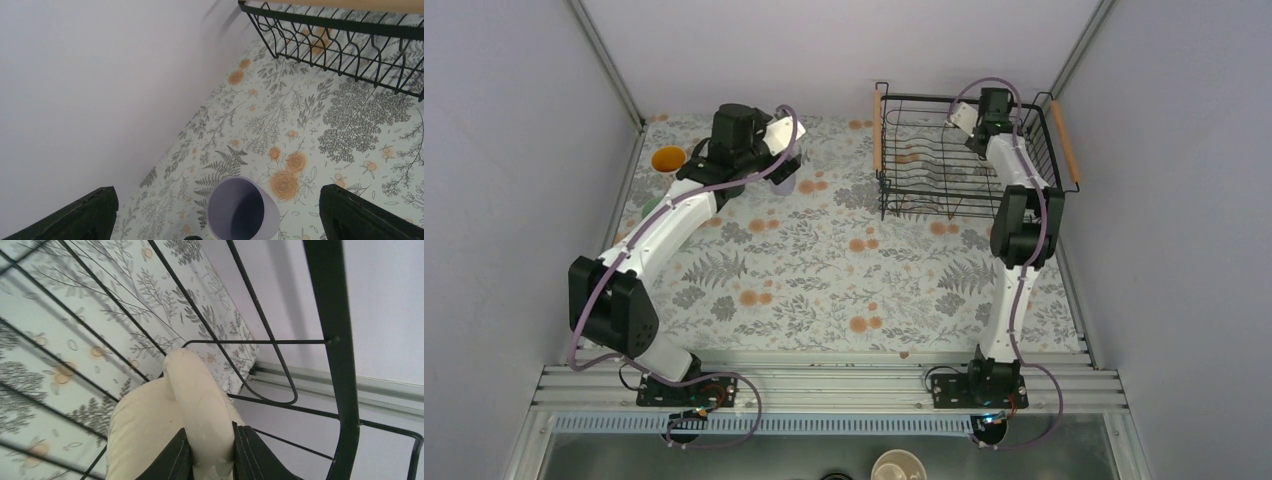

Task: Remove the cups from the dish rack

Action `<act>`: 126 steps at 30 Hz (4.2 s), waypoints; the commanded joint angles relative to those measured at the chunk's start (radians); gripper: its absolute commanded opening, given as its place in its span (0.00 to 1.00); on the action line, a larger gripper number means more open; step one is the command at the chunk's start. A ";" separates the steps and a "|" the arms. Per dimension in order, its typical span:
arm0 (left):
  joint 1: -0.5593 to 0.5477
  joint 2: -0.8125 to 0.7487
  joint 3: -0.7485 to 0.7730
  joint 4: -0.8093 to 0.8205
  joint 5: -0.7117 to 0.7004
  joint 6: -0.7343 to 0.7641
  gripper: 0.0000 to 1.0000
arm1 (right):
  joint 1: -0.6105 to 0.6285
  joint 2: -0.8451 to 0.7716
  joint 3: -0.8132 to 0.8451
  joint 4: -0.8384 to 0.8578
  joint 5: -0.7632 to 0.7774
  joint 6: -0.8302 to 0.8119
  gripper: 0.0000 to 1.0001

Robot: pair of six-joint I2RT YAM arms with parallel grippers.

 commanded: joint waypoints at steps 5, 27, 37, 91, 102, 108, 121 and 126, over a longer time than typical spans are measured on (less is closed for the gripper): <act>-0.004 -0.066 0.000 -0.031 0.043 0.020 1.00 | -0.004 -0.148 -0.001 -0.142 -0.195 0.142 0.04; -0.028 0.130 0.231 0.024 0.507 -0.060 1.00 | -0.102 -0.255 0.156 -0.442 -0.886 0.326 0.04; -0.051 0.420 0.490 0.188 0.805 -0.194 1.00 | -0.103 -0.323 0.259 -0.479 -1.051 0.390 0.03; -0.224 0.566 0.919 -0.179 1.035 -0.225 0.02 | -0.053 -0.574 0.092 -0.418 -1.315 0.570 0.64; -0.209 0.340 0.840 -0.766 0.414 0.224 0.02 | -0.053 -0.703 -0.101 -0.395 -0.794 0.513 0.85; -0.139 0.209 0.693 -0.955 0.193 0.368 0.02 | -0.052 -0.717 -0.144 -0.416 -0.742 0.492 0.87; -0.042 0.092 0.088 -0.990 -0.078 0.496 0.02 | -0.051 -0.752 -0.135 -0.522 -0.746 0.418 0.89; 0.002 0.139 0.048 -0.924 -0.095 0.494 0.02 | -0.051 -0.787 -0.156 -0.541 -0.728 0.397 0.89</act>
